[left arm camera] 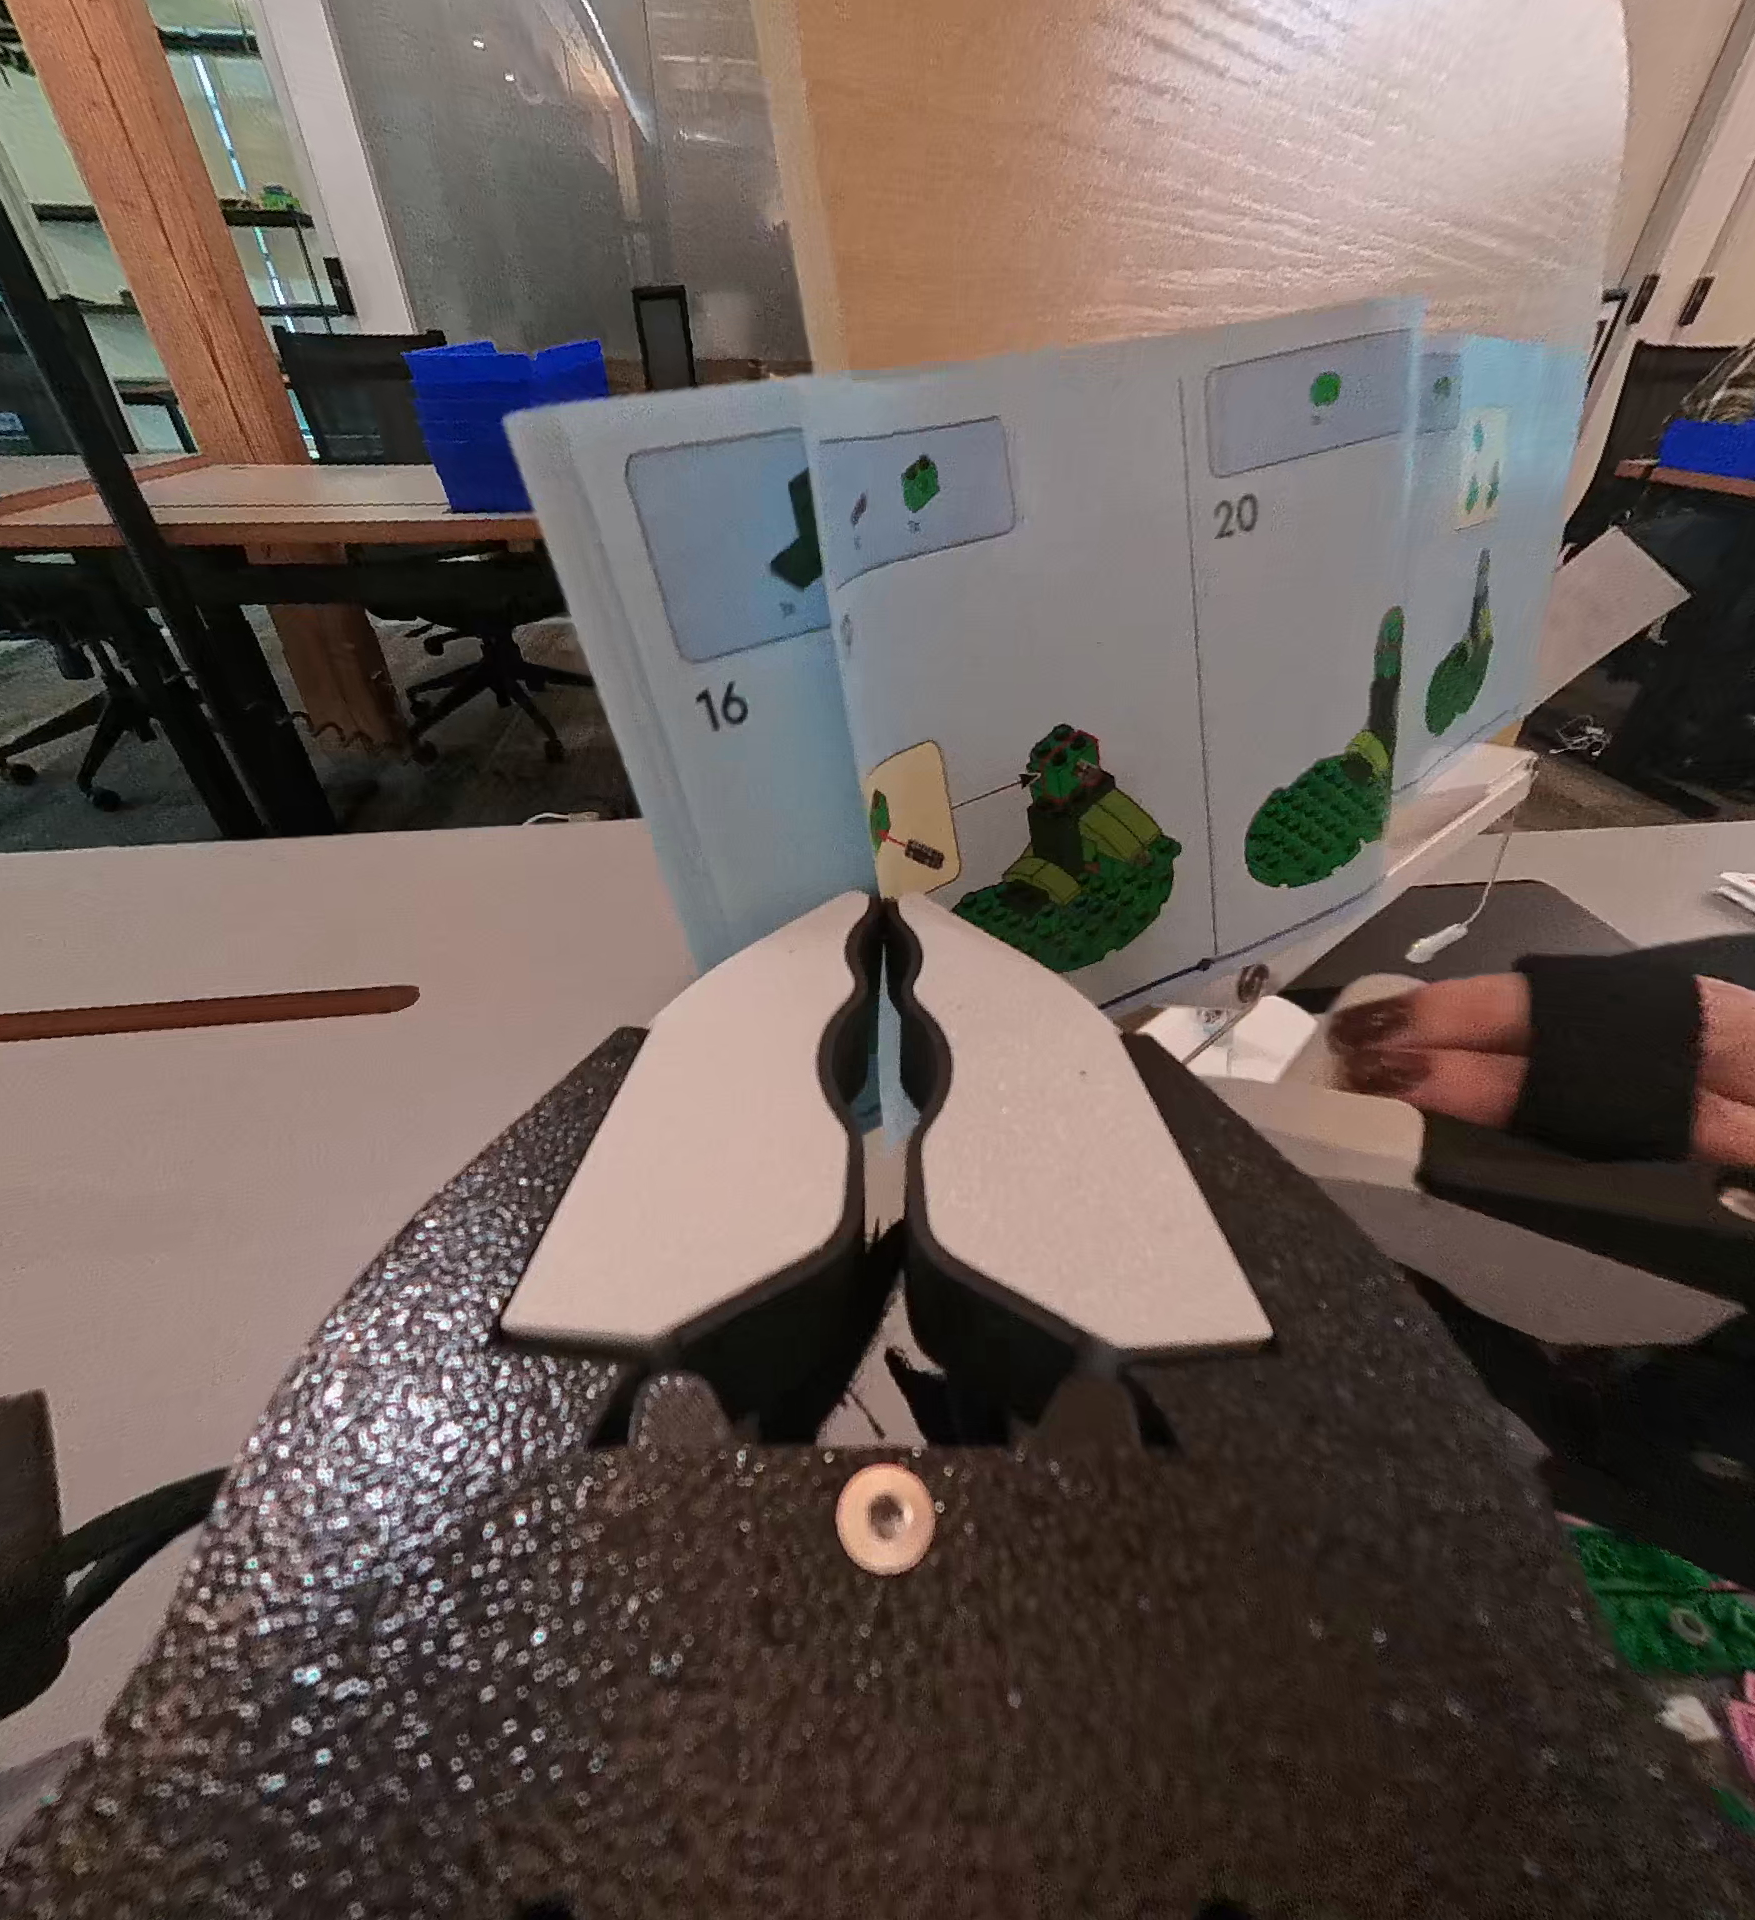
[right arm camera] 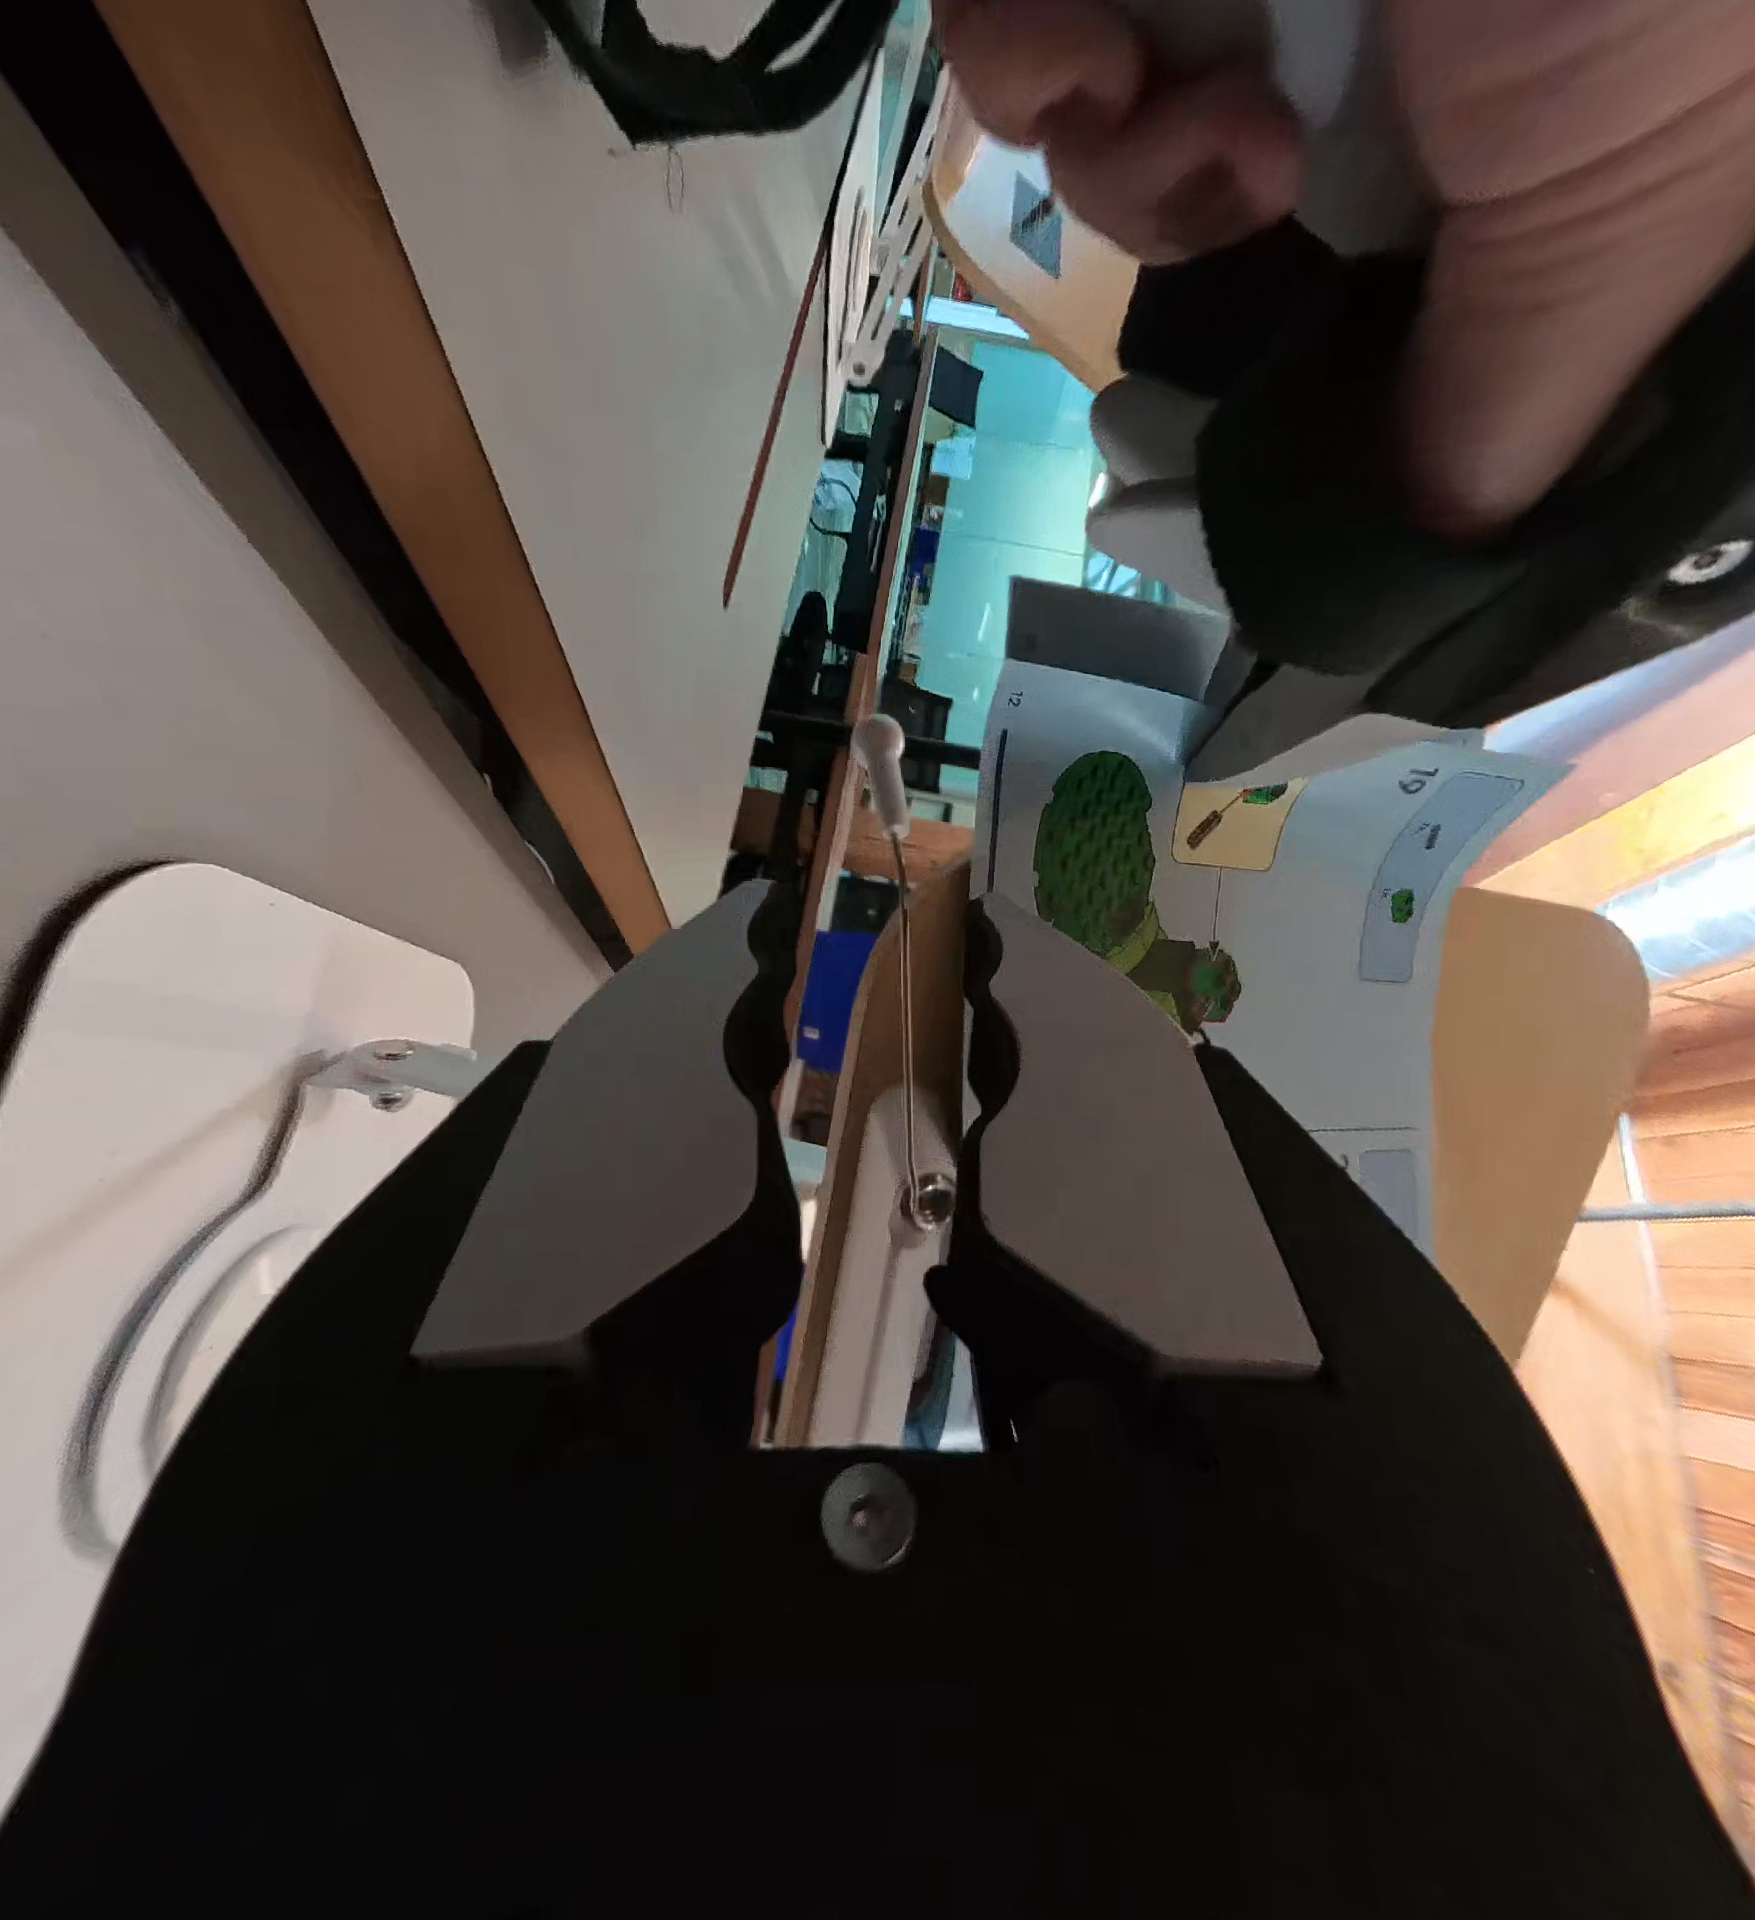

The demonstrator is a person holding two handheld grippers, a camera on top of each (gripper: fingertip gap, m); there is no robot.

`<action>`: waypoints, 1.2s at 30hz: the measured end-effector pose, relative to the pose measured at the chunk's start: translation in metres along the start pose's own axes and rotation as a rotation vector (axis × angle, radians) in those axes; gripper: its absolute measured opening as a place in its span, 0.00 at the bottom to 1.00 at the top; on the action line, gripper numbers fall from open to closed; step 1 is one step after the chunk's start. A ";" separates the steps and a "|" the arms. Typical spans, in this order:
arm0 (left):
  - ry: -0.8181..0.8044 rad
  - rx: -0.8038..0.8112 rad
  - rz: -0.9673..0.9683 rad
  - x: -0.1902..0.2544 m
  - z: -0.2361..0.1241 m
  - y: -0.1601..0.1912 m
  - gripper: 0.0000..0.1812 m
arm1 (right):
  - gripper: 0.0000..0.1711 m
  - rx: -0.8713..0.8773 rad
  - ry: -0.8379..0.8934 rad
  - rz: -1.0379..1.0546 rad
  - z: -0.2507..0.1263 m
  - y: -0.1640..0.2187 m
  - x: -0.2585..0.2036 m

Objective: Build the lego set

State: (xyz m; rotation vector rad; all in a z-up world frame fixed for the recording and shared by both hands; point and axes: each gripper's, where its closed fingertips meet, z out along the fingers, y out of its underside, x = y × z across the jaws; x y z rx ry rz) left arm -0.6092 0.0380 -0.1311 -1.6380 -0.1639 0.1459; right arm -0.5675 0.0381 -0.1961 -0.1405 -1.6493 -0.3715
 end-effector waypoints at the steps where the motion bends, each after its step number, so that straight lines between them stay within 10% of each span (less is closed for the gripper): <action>1: 0.001 0.001 -0.006 -0.001 -0.001 0.001 0.00 | 0.16 -0.012 0.005 -0.020 0.004 0.001 0.000; 15: -0.033 0.013 0.071 -0.012 0.000 0.002 0.00 | 0.00 0.048 0.113 0.109 0.009 0.000 0.012; 36: -0.069 0.049 0.059 -0.010 -0.007 0.004 0.01 | 0.00 0.107 0.353 0.965 -0.001 0.027 0.060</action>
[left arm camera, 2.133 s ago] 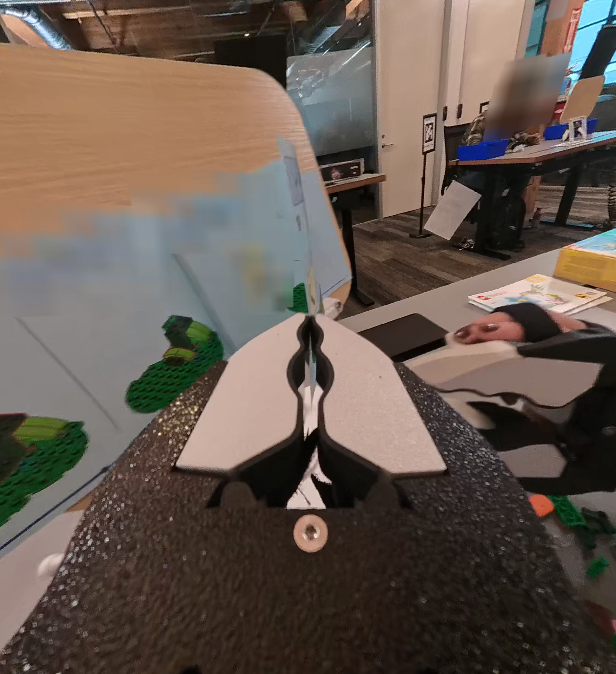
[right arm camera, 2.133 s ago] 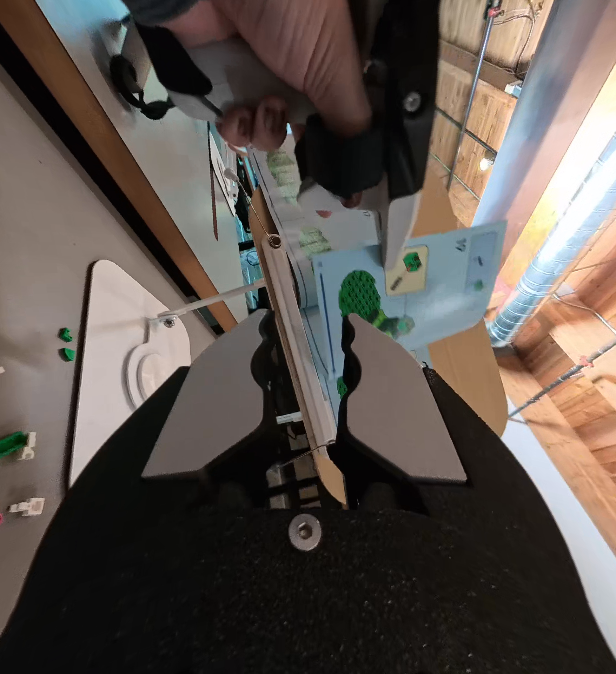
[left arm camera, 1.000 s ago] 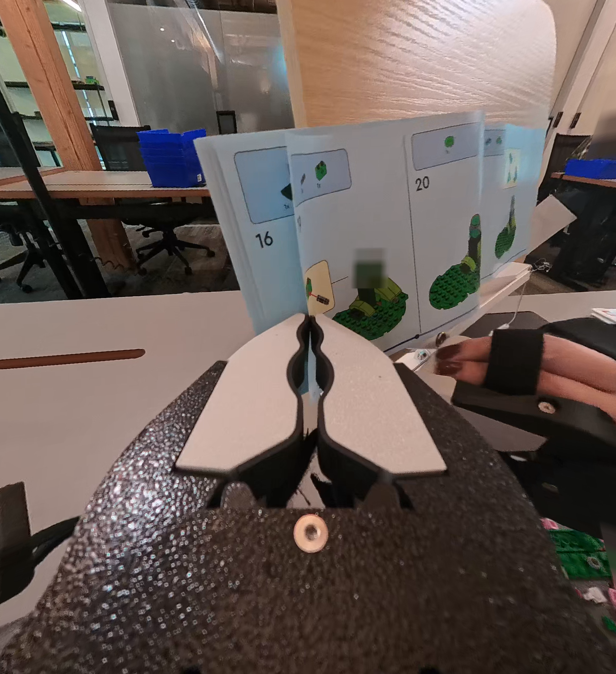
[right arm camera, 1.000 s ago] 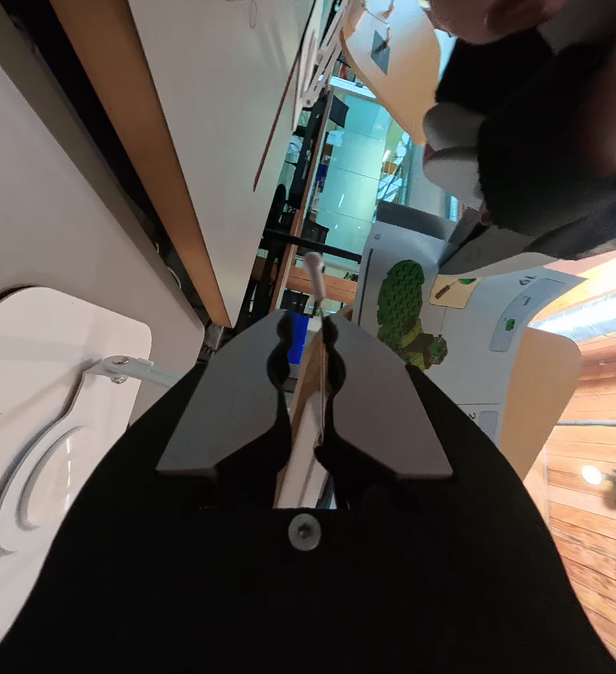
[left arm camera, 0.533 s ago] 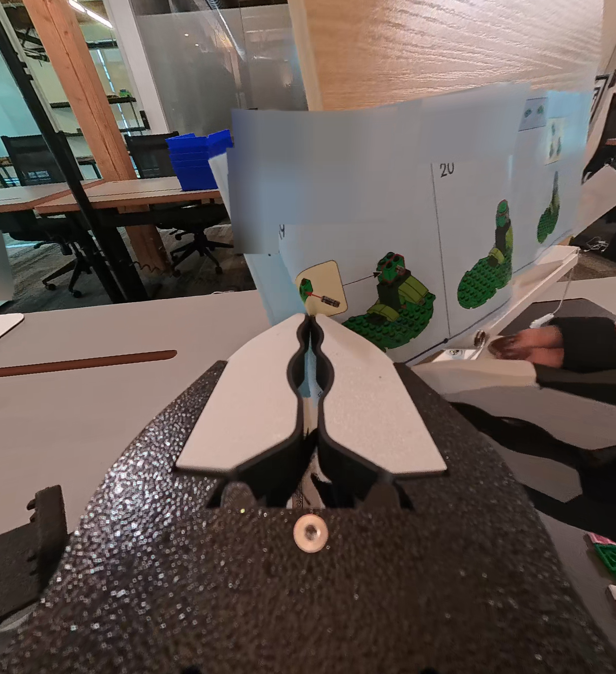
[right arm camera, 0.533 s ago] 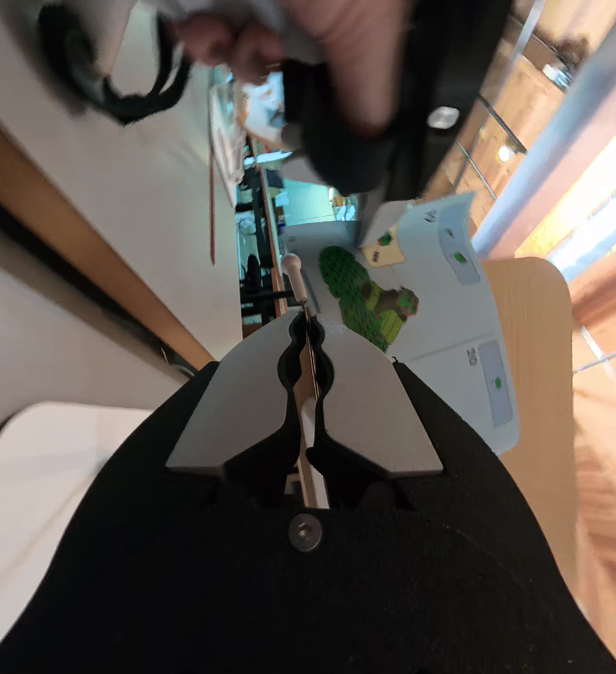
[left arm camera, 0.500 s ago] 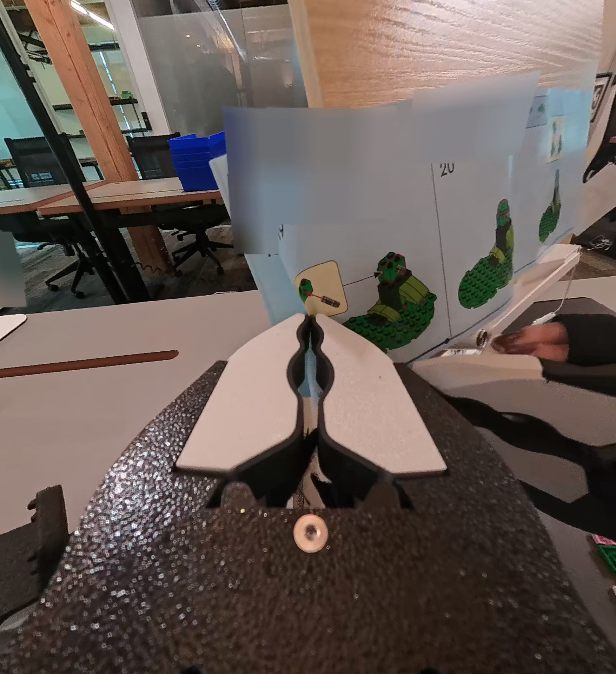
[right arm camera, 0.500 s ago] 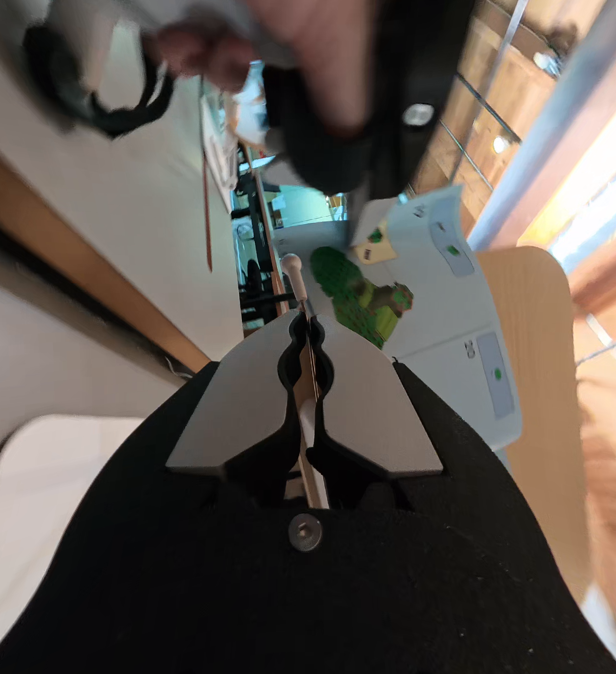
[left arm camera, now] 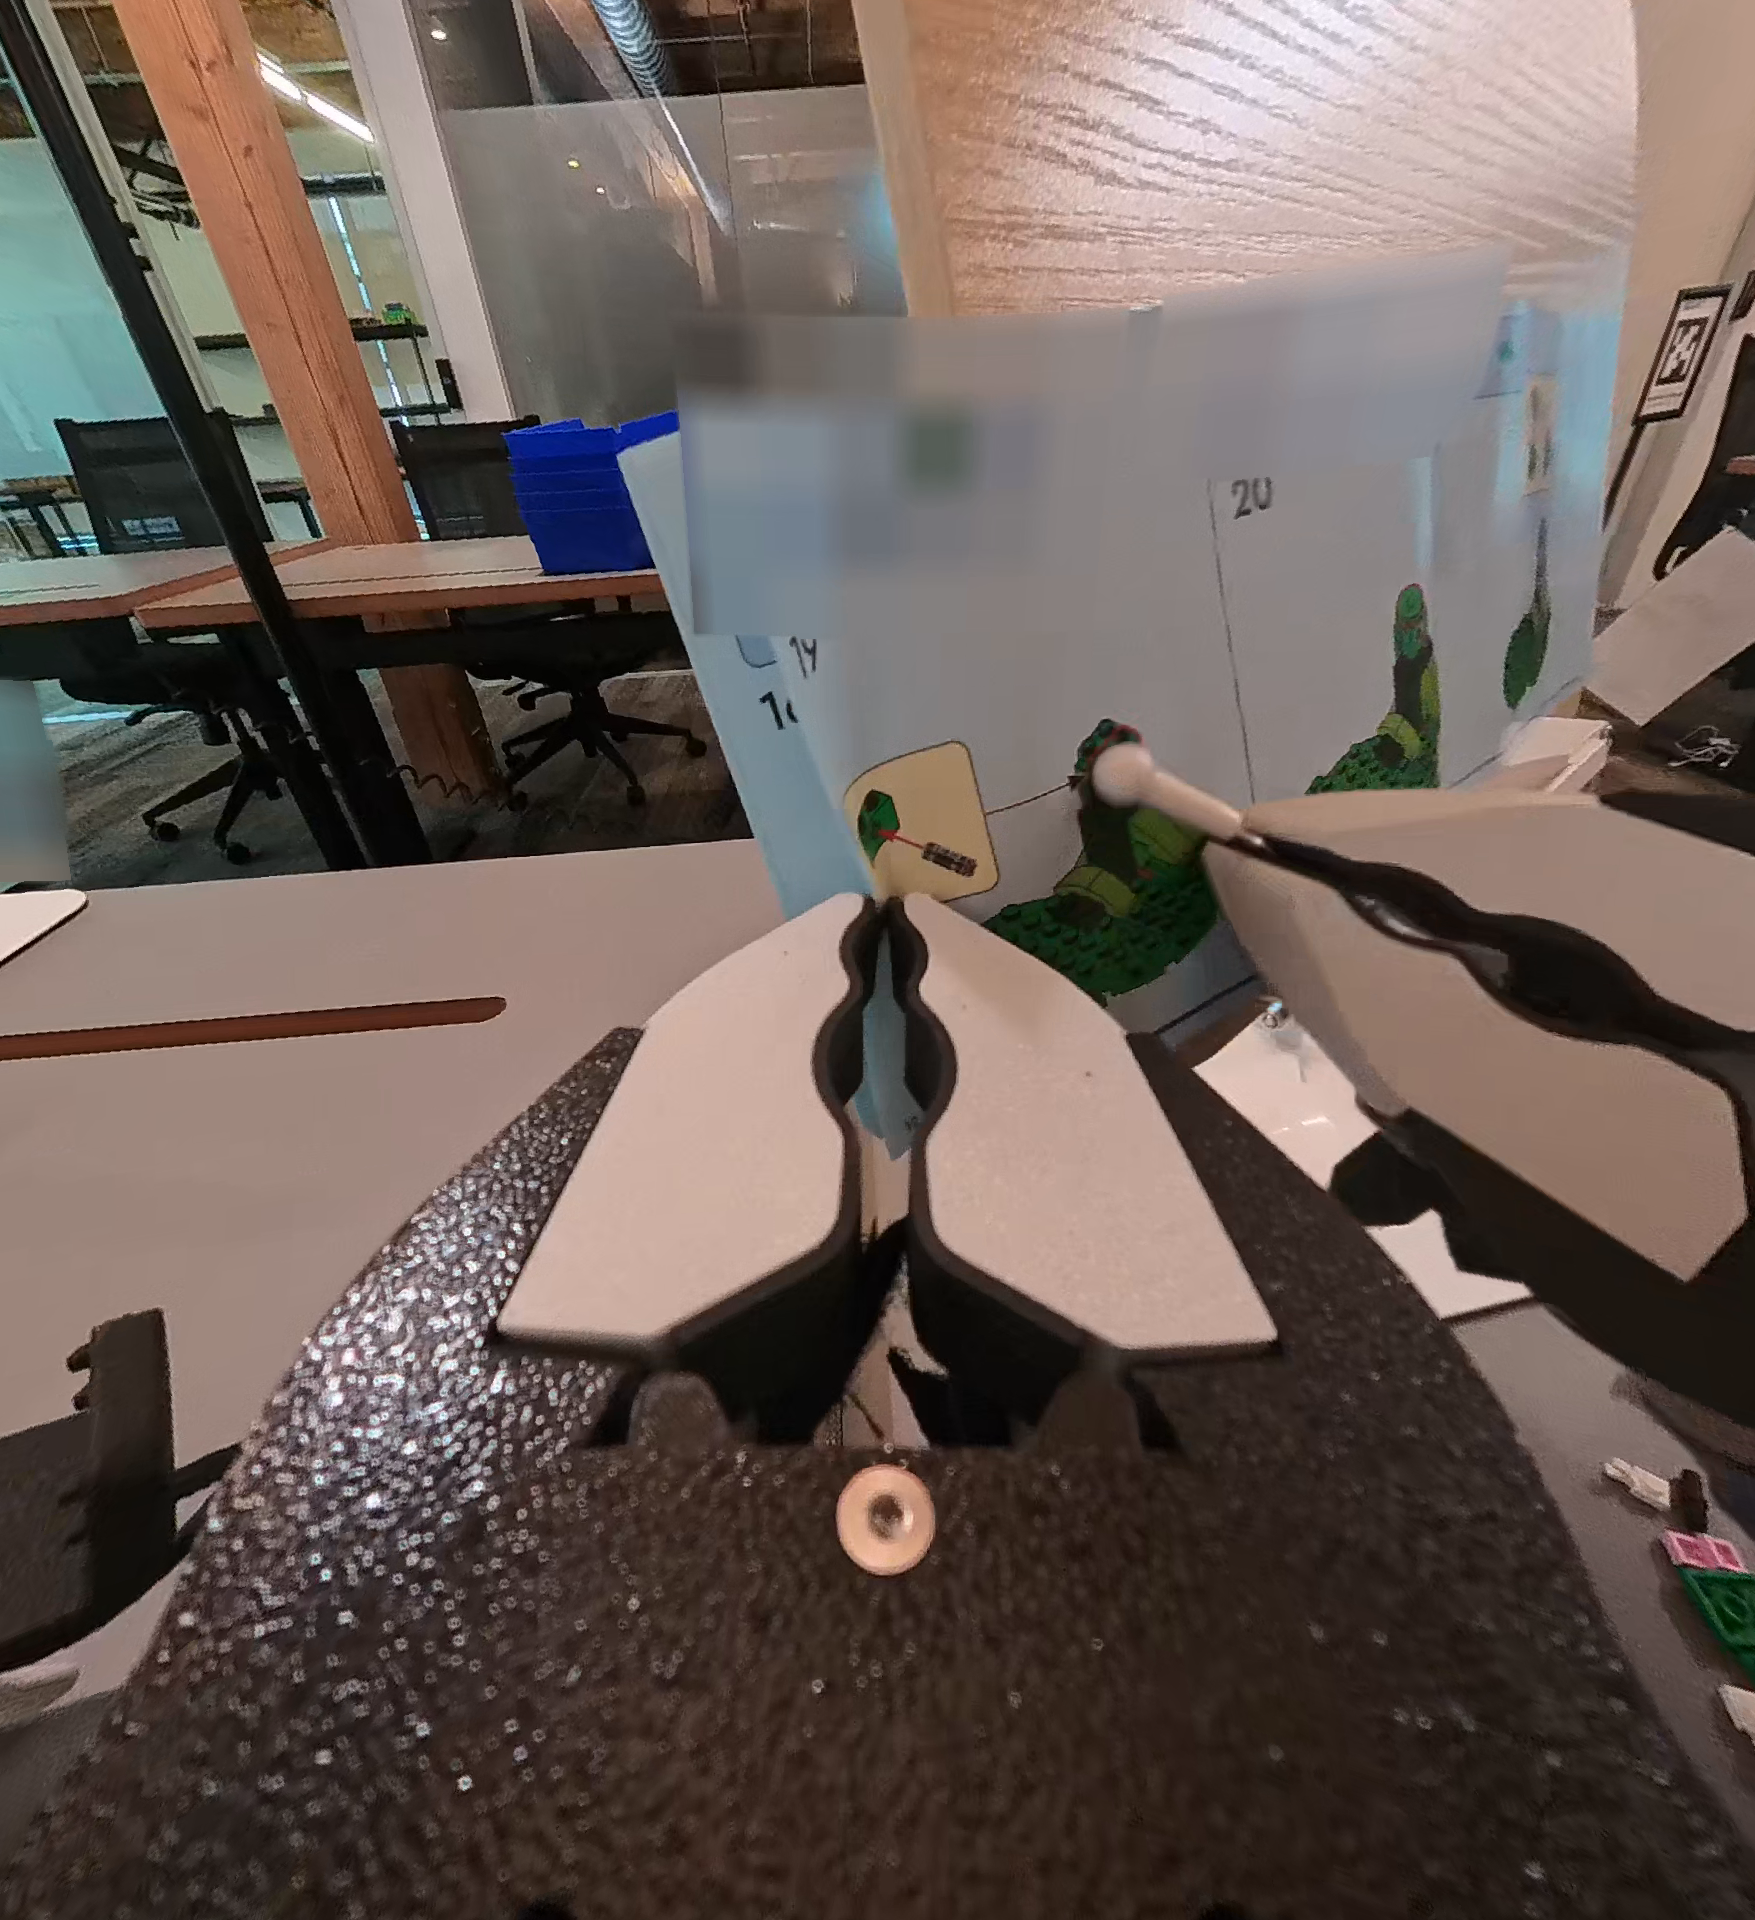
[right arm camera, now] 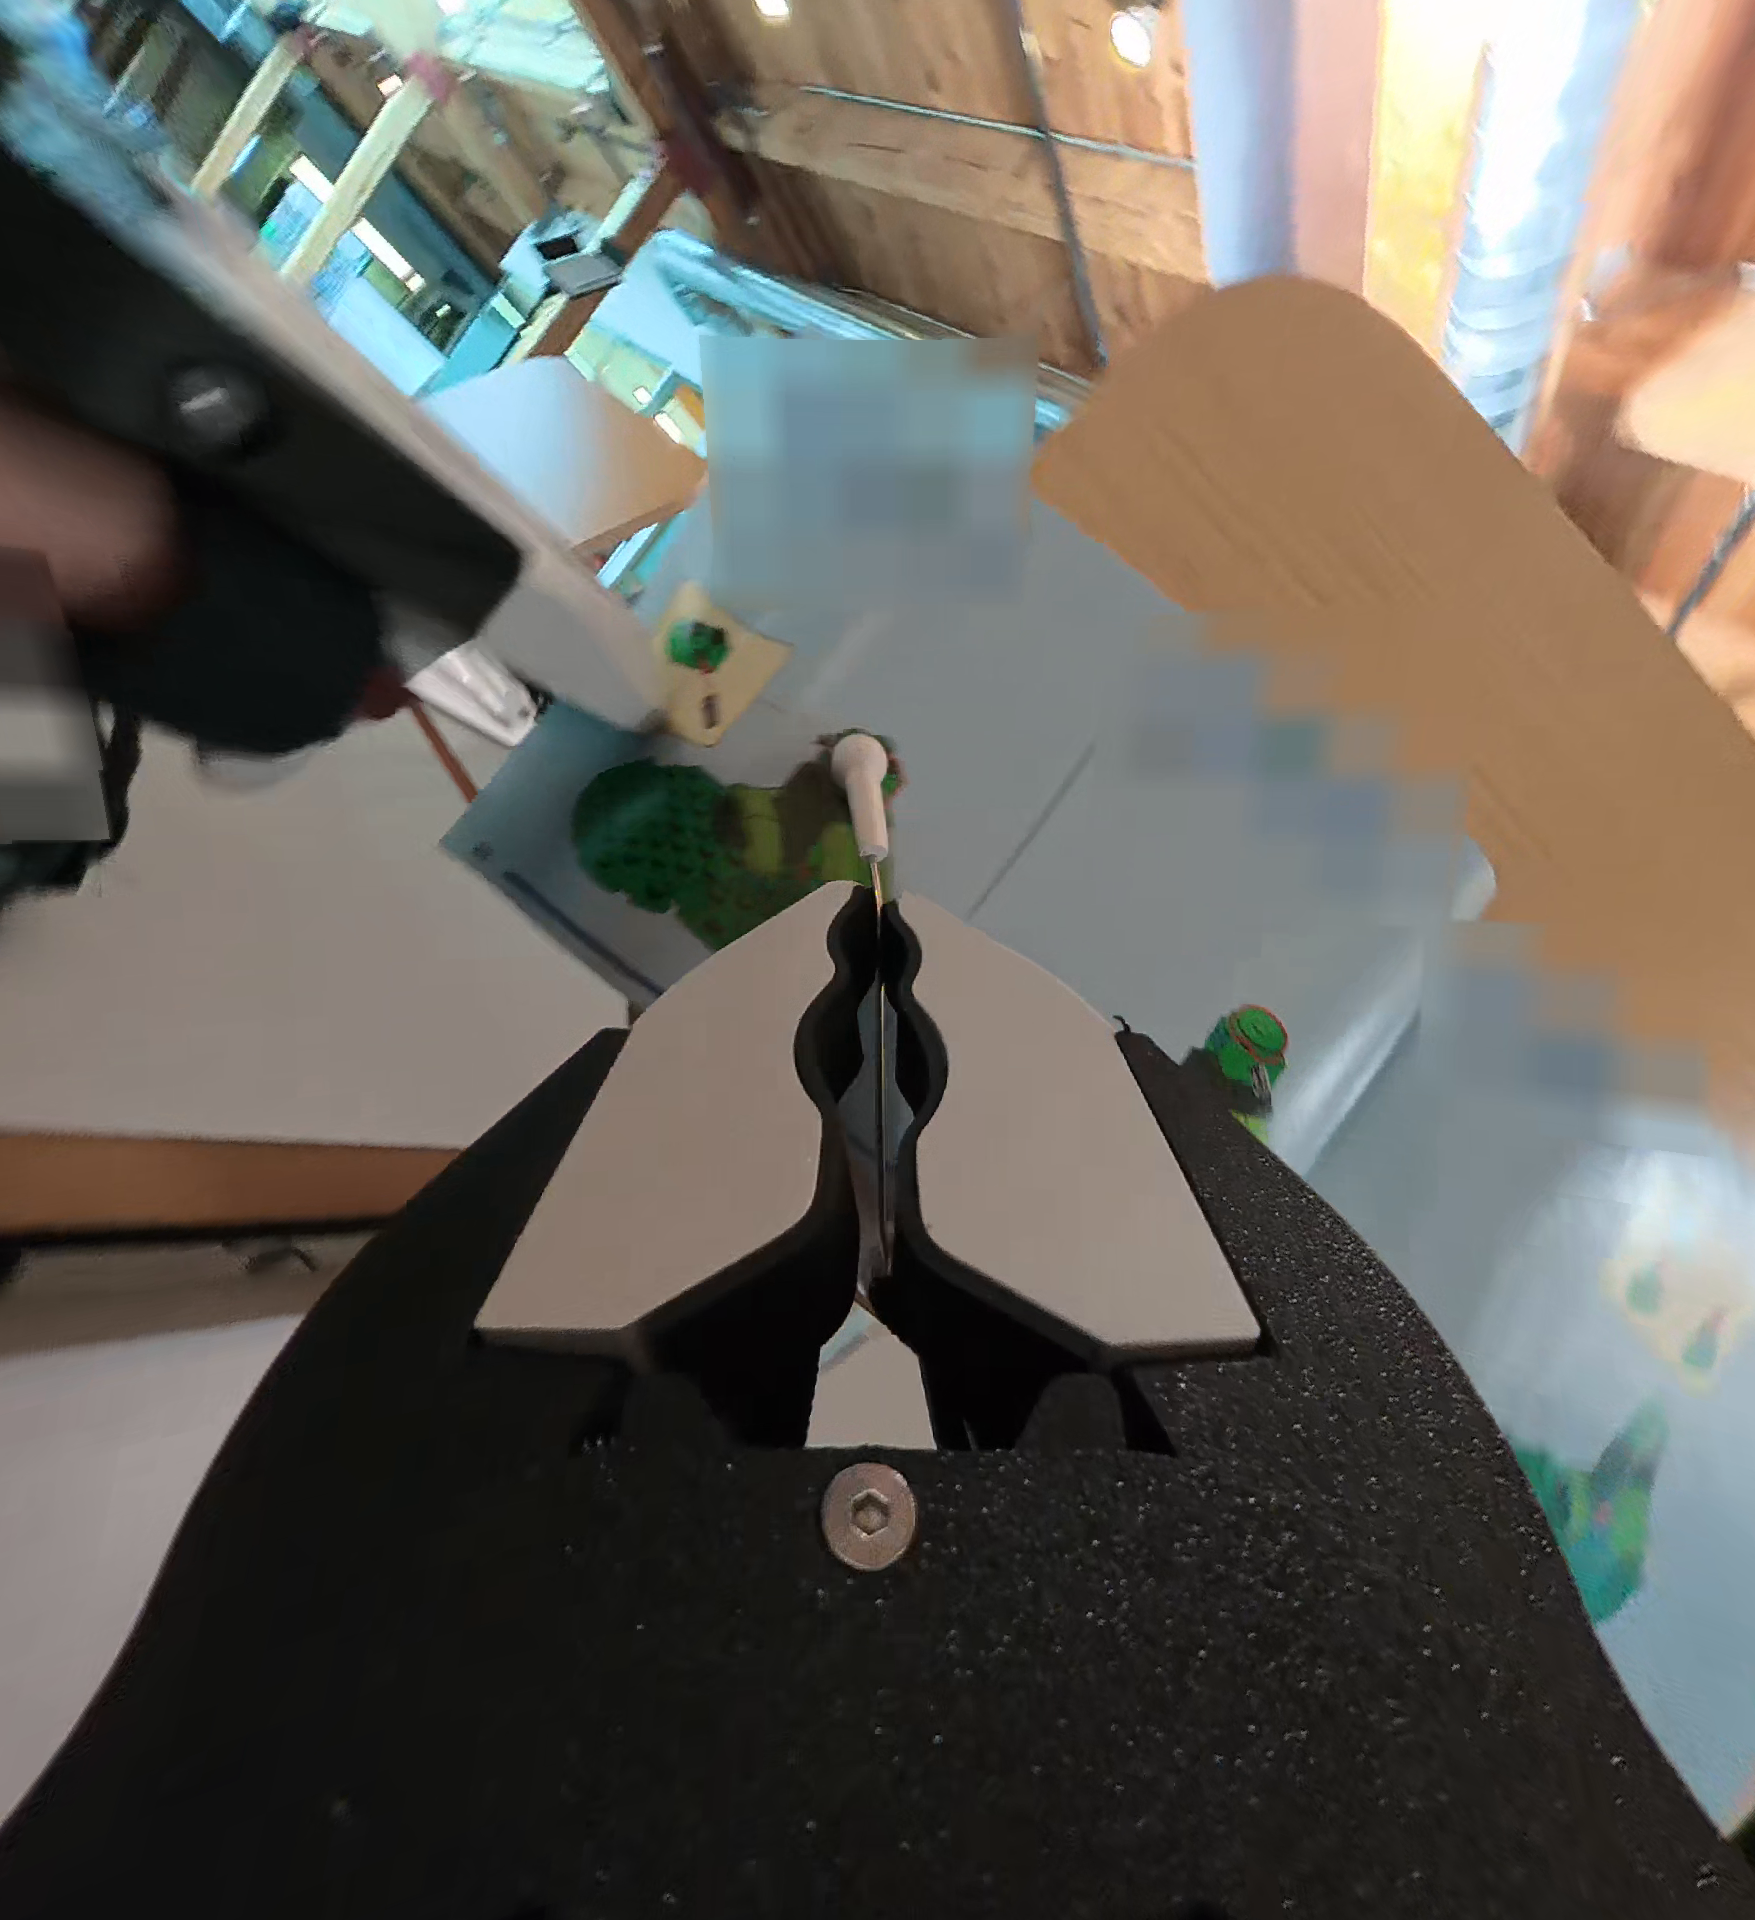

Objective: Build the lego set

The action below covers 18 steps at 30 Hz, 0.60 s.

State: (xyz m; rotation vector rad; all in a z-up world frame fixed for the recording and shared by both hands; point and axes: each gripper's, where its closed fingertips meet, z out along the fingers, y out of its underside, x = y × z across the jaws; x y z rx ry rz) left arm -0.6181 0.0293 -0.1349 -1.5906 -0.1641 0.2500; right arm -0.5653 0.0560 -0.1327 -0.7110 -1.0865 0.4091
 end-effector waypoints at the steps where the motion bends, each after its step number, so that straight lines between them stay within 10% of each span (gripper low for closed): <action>1: -0.002 0.000 0.002 0.000 0.000 0.000 0.01 | 0.00 -0.005 0.013 0.039 0.000 0.000 0.003; 7: -0.019 0.001 0.010 0.002 0.000 0.000 0.01 | 0.00 -0.041 0.089 0.284 0.002 0.006 0.024; 14: -0.166 0.040 -0.184 -0.022 -0.022 -0.001 0.33 | 0.14 -0.016 0.081 0.306 -0.009 0.001 0.033; 18: -0.238 0.179 -0.358 -0.030 -0.051 0.003 0.35 | 0.16 0.023 0.042 0.211 -0.032 -0.006 0.043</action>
